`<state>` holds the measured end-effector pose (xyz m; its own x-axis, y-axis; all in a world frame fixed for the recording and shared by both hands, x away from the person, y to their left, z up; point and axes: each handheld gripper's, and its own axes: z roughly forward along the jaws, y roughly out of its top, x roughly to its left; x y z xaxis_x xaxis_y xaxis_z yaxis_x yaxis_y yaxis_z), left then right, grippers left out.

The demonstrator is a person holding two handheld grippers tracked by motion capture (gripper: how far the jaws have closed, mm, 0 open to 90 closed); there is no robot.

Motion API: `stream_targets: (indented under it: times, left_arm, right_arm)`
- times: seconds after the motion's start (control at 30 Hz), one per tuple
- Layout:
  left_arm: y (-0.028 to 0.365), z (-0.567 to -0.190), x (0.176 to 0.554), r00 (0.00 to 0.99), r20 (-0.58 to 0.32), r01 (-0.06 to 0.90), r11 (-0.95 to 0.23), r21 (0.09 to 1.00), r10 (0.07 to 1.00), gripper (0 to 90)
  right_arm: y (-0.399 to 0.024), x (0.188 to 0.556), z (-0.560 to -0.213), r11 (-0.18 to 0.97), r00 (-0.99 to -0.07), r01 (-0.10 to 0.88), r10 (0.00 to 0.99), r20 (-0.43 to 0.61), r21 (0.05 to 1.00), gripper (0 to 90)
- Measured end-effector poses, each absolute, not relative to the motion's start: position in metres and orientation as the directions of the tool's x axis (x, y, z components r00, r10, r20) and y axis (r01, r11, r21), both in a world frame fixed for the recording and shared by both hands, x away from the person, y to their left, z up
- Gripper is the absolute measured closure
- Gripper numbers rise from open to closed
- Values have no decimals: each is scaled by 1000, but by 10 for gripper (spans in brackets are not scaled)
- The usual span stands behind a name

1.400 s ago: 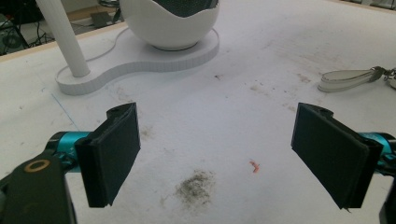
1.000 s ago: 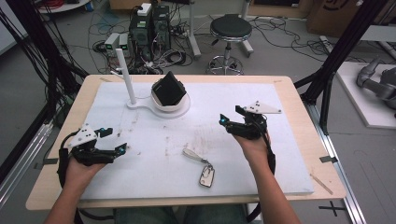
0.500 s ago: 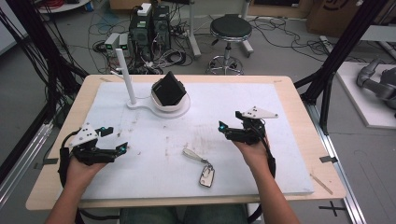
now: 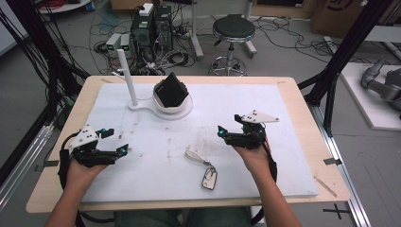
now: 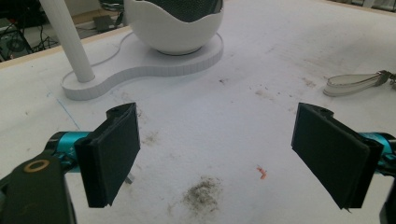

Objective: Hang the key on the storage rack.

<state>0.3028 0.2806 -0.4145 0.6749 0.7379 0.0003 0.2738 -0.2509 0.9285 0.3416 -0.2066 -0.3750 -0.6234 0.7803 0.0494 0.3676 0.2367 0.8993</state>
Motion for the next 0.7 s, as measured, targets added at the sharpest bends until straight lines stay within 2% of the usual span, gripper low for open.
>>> stream_targets:
  times: [0.37,0.47,0.7]
  left_arm:
    - [276,-413,302,677,5,269,-254,929,736,154]
    - [276,-413,302,678,8,265,-255,930,735,154]
    - [277,-414,303,676,5,270,-254,929,737,154]
  right_arm:
    - [-184,336,-393,311,-689,388,723,48,867,208]
    - [-172,329,-404,378,-733,385,679,30,842,208]
    - [-162,321,-416,457,-782,399,622,36,795,208]
